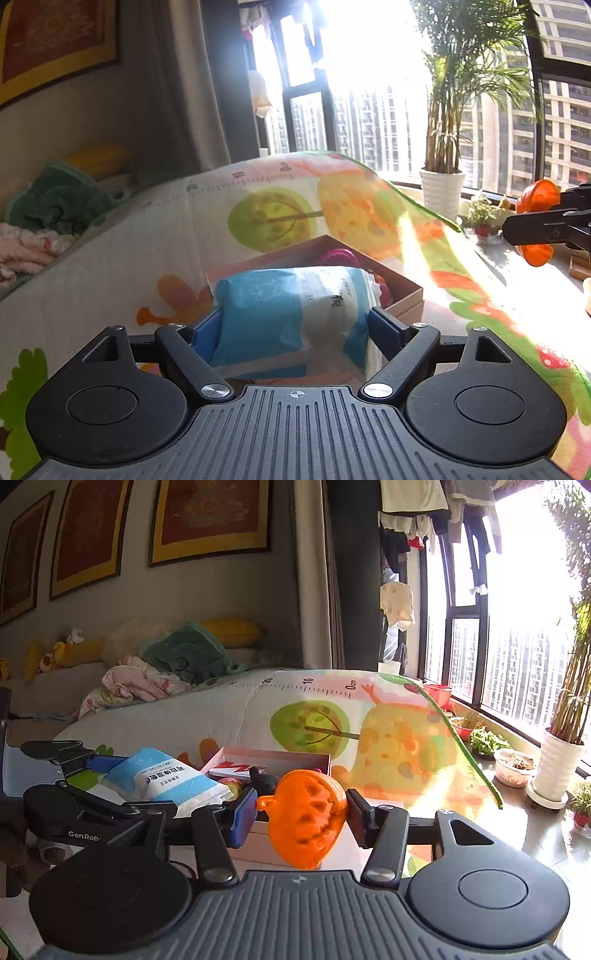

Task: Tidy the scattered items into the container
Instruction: 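Carry the wipes pack and orange toy into the pink box and open both grippers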

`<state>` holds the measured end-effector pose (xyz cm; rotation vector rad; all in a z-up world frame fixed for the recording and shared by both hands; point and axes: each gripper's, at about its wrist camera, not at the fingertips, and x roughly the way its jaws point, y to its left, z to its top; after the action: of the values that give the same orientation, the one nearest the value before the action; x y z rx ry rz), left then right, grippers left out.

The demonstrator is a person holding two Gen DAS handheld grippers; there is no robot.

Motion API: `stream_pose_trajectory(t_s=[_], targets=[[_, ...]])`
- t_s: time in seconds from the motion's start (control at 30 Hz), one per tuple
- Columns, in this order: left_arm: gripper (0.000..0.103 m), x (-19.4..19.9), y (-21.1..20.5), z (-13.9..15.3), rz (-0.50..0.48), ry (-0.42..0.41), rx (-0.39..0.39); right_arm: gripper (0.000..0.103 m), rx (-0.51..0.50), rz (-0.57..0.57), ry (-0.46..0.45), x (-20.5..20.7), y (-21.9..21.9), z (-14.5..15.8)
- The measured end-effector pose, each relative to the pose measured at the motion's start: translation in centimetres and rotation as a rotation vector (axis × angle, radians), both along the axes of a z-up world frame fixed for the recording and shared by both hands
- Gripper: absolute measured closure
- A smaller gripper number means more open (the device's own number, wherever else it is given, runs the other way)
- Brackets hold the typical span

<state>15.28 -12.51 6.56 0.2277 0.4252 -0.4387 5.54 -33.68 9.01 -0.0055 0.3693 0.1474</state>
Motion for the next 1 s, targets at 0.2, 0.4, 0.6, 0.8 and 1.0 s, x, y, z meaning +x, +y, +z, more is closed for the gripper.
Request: stream_pose_trajectory(t_s=[0.2, 0.4, 0.6, 0.8, 1.0], targets=[[0.015, 6.6, -1.7, -1.7, 0.022, 0.053, -0.065, 0.051, 0.027, -0.012, 0.017, 3.8, -1.1, 0.0], [0.007, 7.5, -1.9, -4.0, 0.008, 0.091, -0.054, 0.051, 0.024, -0.022, 0.068, 7.3, -1.5, -0.8], [0.004, 3.7, -1.5, -2.8, -0.111, 0.03, -0.048, 0.051, 0.042, 0.024, 0.111, 10.9, -1.1, -1.7], [0.003, 6.1, -2.4, -4.2, -0.145, 0.156, -0.103, 0.051, 0.141, 0.085, 0.196, 19.7, 0.0, -0.6], [0.003, 8.6, -1.7, -6.1, -0.107, 0.285, -0.174, 0.041, 0.214, 0.097, 0.322, 28.1, 1.2, -1.8]])
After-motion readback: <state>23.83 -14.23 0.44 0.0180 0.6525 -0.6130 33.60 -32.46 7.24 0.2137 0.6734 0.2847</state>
